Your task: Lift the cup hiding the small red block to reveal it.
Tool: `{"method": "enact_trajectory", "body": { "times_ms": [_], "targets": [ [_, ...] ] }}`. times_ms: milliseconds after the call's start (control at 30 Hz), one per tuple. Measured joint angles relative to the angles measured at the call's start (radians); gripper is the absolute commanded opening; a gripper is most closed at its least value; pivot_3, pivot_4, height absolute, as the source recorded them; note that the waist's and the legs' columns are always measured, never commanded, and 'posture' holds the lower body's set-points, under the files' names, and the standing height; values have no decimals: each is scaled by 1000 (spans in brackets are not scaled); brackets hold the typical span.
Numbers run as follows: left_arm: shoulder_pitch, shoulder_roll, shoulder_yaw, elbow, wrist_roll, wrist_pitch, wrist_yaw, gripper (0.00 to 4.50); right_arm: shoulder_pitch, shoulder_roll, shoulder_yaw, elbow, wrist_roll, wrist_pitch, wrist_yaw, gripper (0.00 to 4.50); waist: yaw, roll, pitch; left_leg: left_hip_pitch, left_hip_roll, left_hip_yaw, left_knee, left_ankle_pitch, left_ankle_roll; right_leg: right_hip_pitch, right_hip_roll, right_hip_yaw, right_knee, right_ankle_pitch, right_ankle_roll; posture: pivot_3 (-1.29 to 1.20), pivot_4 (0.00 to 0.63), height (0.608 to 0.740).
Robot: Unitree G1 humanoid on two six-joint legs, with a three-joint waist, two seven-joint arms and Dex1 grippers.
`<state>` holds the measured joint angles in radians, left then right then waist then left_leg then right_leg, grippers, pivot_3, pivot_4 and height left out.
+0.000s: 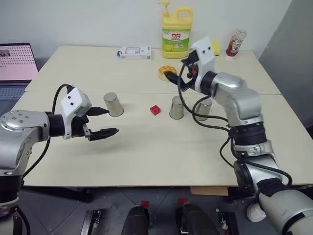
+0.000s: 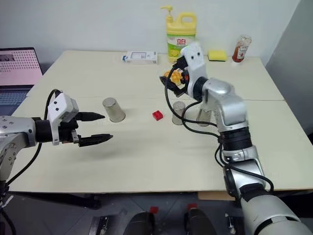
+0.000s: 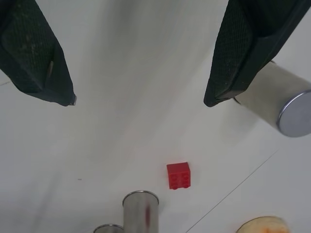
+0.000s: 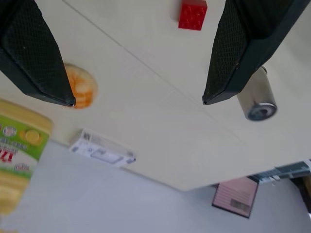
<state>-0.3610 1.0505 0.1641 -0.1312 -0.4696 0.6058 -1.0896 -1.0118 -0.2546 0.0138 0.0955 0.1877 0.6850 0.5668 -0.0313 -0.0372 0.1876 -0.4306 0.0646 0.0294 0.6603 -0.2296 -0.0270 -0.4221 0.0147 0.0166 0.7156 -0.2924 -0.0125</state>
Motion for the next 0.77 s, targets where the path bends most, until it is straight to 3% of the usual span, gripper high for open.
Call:
{"method": "enact_trajectory", "body": {
  "times_ms": [300,633,767],
  "targets": [
    [112,2,80,-15,4,-4,29,4500,561,-280,-49,-486,246,27,286,4444,4,0,0,0,0,0,0,0,0,1,-1,0,-1,-1,2,0,150,740],
    [151,1,92,-12,18,-55,30,4500,799,-392,-113,-666,328,43,281,4444,1,0,0,7,0,1,1,1,1,5,2,1,0,-2,4,0,150,740],
    [151,0,92,17,28,-84,29,4500,824,-409,-113,-679,329,40,275,4444,0,0,0,7,0,3,1,1,1,5,1,3,-1,-2,4,0,150,740]
  ]
}}
